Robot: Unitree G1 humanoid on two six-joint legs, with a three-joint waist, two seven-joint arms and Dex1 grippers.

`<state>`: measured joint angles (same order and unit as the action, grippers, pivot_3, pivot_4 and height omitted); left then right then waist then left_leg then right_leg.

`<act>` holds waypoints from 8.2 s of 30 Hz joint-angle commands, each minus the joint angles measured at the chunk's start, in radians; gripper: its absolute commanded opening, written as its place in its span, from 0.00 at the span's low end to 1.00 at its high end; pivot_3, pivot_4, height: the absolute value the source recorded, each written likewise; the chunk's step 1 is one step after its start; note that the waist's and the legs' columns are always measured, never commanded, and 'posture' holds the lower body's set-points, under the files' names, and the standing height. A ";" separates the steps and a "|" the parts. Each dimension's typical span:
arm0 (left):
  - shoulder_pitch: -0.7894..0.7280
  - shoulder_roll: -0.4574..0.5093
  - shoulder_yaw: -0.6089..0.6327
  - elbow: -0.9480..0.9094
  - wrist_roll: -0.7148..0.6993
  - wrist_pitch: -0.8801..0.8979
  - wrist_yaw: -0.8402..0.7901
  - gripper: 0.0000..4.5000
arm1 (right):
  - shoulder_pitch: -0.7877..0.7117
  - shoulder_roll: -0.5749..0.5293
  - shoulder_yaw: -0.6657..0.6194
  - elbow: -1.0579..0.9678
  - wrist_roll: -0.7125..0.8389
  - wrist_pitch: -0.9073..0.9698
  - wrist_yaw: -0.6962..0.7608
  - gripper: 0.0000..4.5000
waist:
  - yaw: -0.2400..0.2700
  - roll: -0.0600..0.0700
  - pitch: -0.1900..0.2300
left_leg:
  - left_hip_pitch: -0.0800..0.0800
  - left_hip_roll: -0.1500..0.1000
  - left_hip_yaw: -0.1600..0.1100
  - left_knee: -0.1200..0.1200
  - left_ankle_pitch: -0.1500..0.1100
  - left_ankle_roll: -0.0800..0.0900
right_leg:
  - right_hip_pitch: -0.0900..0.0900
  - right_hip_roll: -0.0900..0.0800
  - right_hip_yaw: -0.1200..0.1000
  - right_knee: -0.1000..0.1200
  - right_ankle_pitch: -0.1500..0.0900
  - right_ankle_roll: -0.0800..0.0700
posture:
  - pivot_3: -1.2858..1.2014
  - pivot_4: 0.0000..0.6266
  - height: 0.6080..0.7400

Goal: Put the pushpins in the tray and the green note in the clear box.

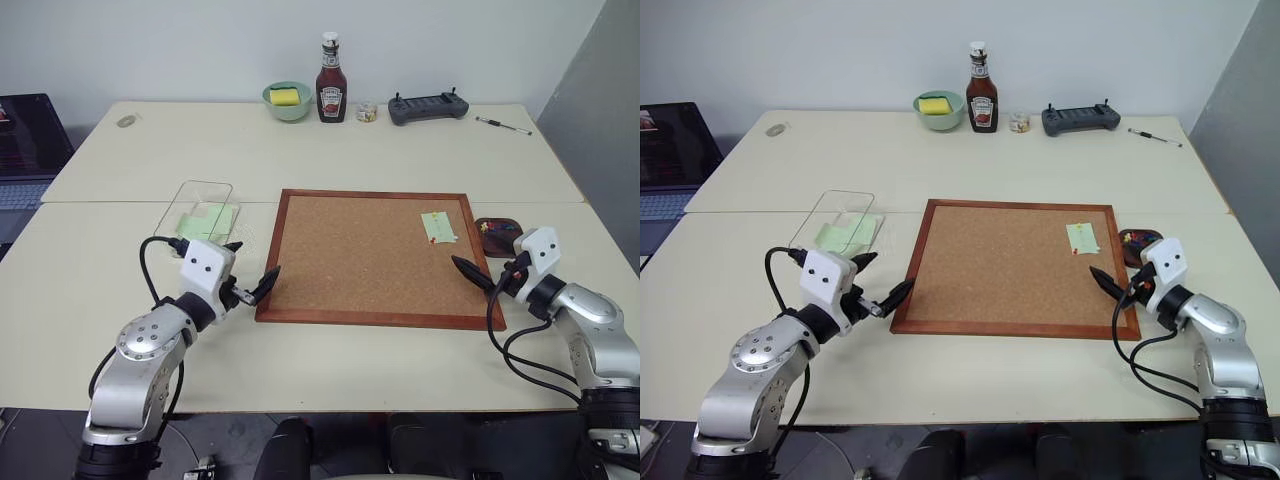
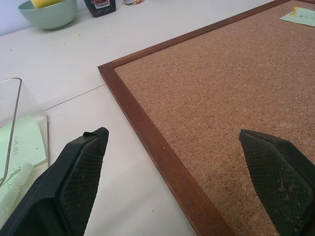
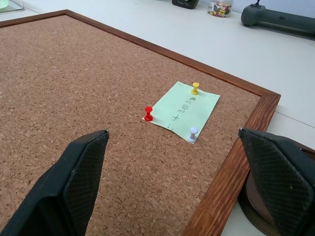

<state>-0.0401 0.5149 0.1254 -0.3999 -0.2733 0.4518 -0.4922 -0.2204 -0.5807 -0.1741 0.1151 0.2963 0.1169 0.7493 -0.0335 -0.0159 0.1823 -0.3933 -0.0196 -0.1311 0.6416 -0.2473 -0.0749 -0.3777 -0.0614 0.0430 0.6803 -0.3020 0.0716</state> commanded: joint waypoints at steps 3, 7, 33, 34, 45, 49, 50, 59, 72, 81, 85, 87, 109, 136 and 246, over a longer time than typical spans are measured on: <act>-0.013 -0.002 0.002 -0.051 0.003 -0.009 0.012 1.00 | -0.030 -0.014 -0.014 -0.014 0.003 -0.023 0.008 0.99 | 0.000 0.000 0.000 | 0.000 0.000 0.000 0.000 0.000 0.000 | 0.000 0.000 0.000 0.000 0.000 0.000 | 0.52 0.24 1.00; -0.021 0.002 0.007 -0.048 -0.001 0.003 0.013 1.00 | -0.034 -0.014 -0.011 -0.018 0.001 -0.020 0.011 0.99 | 0.000 0.000 0.000 | 0.000 0.000 0.000 0.000 0.000 0.000 | 0.000 0.000 0.000 0.000 0.000 0.000 | 0.52 0.24 1.00; -0.215 -0.001 -0.193 0.080 -0.075 0.009 -0.255 0.24 | -0.011 -0.006 0.021 -0.154 -0.012 0.060 -0.040 1.00 | 0.000 0.000 0.000 | 0.000 0.000 0.000 0.000 0.000 0.000 | 0.000 0.000 0.000 0.000 0.000 0.000 | 0.52 0.24 1.00; -0.233 -0.009 -0.210 0.099 -0.065 -0.002 -0.261 0.20 | -0.007 -0.009 0.020 -0.161 -0.006 0.072 -0.037 1.00 | 0.000 0.000 0.000 | 0.000 0.000 0.000 0.000 0.000 0.000 | 0.000 0.000 0.000 0.000 0.000 0.000 | 0.52 0.24 1.00; -0.421 -0.117 -0.348 0.389 0.054 -0.131 -0.302 0.01 | 0.021 -0.013 0.025 -0.240 0.044 0.182 -0.016 1.00 | -0.002 0.000 0.000 | 0.000 -0.001 0.000 0.001 0.000 0.000 | 0.000 0.000 0.000 0.000 0.000 0.000 | 0.52 0.24 1.00; -0.443 -0.150 -0.388 0.483 0.103 -0.170 -0.300 0.01 | 0.006 -0.016 0.042 -0.252 0.027 0.223 -0.040 1.00 | 0.000 0.000 0.000 | -0.001 -0.001 -0.001 0.001 0.000 0.000 | 0.000 0.000 0.000 0.000 0.000 0.000 | 0.52 0.24 1.00; -0.447 -0.160 -0.392 0.513 0.113 -0.184 -0.295 0.01 | -0.005 -0.013 0.047 -0.250 0.025 0.232 -0.046 1.00 | 0.000 0.000 0.000 | -0.001 -0.001 -0.001 0.001 0.000 0.000 | 0.000 0.000 0.000 0.000 0.000 0.000 | 0.52 0.24 1.00; -0.454 -0.214 -0.406 0.646 0.140 -0.220 -0.321 0.01 | -0.163 0.027 0.102 -0.125 -0.011 0.322 -0.101 1.00 | 0.000 0.000 0.000 | -0.001 -0.001 -0.001 0.001 0.000 0.000 | 0.000 0.000 0.000 0.000 0.000 0.000 | 0.52 0.24 1.00; -0.425 -0.229 -0.411 0.611 0.148 -0.200 -0.336 0.01 | -0.505 0.115 0.169 0.371 -0.139 0.211 -0.155 1.00 | -0.001 0.001 -0.001 | -0.001 -0.002 -0.001 0.001 0.000 0.000 | 0.000 -0.001 0.000 0.000 0.000 0.000 | 0.52 0.24 1.00; -0.419 -0.226 -0.408 0.595 0.148 -0.188 -0.337 0.00 | -0.572 0.129 0.154 0.547 -0.171 0.127 -0.176 0.75 | -0.003 0.001 -0.001 | -0.001 -0.002 -0.001 0.001 0.000 0.000 | 0.000 -0.001 0.000 0.000 0.000 0.000 | 0.52 0.24 1.00; -0.418 -0.228 -0.410 0.593 0.148 -0.187 -0.338 0.00 | -0.583 0.140 0.155 0.581 -0.175 0.106 -0.181 0.56 | -0.005 0.002 -0.001 | -0.001 -0.002 -0.001 0.001 0.000 0.000 | 0.000 -0.001 0.000 0.000 0.000 0.000 | 0.52 0.24 1.00; -0.418 -0.229 -0.411 0.593 0.149 -0.187 -0.339 0.00 | -0.590 0.144 0.155 0.597 -0.179 0.095 -0.187 0.47 | -0.005 0.002 -0.001 | -0.001 -0.002 -0.001 0.001 0.000 0.000 | 0.000 -0.001 0.000 0.000 0.000 0.000 | 0.52 0.24 1.00; -0.402 -0.224 -0.410 0.580 0.150 -0.181 -0.335 0.00 | -0.608 0.153 0.117 0.561 -0.160 0.090 -0.208 0.02 | -0.012 0.002 -0.001 | -0.001 -0.002 -0.001 0.001 0.000 0.000 | 0.000 -0.001 0.000 0.000 0.000 0.000 | 0.52 0.24 1.00; -0.379 -0.221 -0.416 0.566 0.151 -0.170 -0.340 0.00 | -0.371 -0.058 0.038 0.088 -0.159 0.273 -0.163 0.02 | -0.014 0.003 -0.002 | -0.002 -0.003 -0.002 0.001 0.000 0.000 | 0.000 -0.001 0.000 0.000 0.000 0.000 | 0.52 0.24 1.00; -0.382 -0.207 -0.414 0.573 0.159 -0.174 -0.348 0.00 | -0.271 -0.193 0.099 0.155 -0.278 0.233 -0.169 0.01 | -0.017 0.004 -0.002 | 0.002 -0.002 -0.001 0.000 0.000 0.000 | 0.004 -0.001 0.000 -0.001 0.000 0.000 | 0.52 0.24 1.00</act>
<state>-0.4382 0.3083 -0.2691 0.1573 -0.1295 0.2593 -0.8371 -0.4782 -0.7473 -0.0944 0.2511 0.0678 0.4005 0.5994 -0.0503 -0.0118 0.1799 -0.3914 -0.0219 -0.1319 0.6420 -0.2472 -0.0748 -0.3738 -0.0625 0.0431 0.6792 -0.3021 0.0719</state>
